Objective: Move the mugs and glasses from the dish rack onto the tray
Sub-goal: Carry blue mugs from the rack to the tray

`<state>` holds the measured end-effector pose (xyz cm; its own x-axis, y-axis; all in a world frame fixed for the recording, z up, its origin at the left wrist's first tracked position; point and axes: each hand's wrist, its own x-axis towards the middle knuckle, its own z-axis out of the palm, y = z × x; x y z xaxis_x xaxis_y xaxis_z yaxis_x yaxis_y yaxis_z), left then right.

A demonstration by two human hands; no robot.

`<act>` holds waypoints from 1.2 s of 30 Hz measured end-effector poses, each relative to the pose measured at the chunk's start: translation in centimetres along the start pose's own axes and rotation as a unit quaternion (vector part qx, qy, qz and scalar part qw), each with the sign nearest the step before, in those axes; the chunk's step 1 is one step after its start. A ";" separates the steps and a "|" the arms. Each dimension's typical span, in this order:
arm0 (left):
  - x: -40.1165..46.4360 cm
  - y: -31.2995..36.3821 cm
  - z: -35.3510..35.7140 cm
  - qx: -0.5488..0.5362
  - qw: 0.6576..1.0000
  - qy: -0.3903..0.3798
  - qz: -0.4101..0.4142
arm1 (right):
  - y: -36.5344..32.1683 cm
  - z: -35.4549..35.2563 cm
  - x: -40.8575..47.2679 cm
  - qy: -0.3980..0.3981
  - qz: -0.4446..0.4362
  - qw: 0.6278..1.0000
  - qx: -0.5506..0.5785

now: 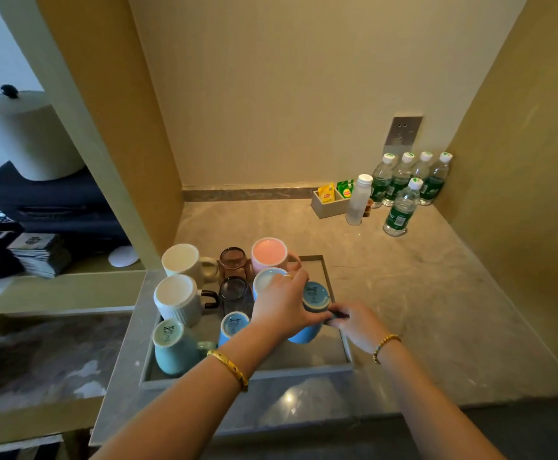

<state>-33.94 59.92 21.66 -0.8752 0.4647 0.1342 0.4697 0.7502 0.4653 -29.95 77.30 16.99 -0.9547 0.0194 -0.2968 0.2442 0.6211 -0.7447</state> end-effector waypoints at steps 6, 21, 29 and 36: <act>-1.6 -1.1 2.2 -0.030 0.997 -0.042 -0.051 | 1.3 1.1 -0.3 -0.026 0.044 0.998 -0.034; -2.2 -3.6 4.9 0.085 0.984 -0.129 -0.091 | 2.5 5.1 0.7 -0.019 0.097 0.991 -0.095; -2.1 -3.5 5.7 0.134 0.984 -0.097 -0.059 | 2.6 4.8 1.6 -0.050 0.082 0.983 -0.155; -2.4 -3.9 5.8 0.144 0.985 -0.087 -0.048 | 1.8 4.3 2.2 -0.103 0.059 0.964 -0.238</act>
<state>-33.01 58.60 14.43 -0.8961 0.4395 -0.0614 0.4206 0.8853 0.1983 -30.89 75.04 12.44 -0.8593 -0.0136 -0.5114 0.1963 0.9144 -0.3541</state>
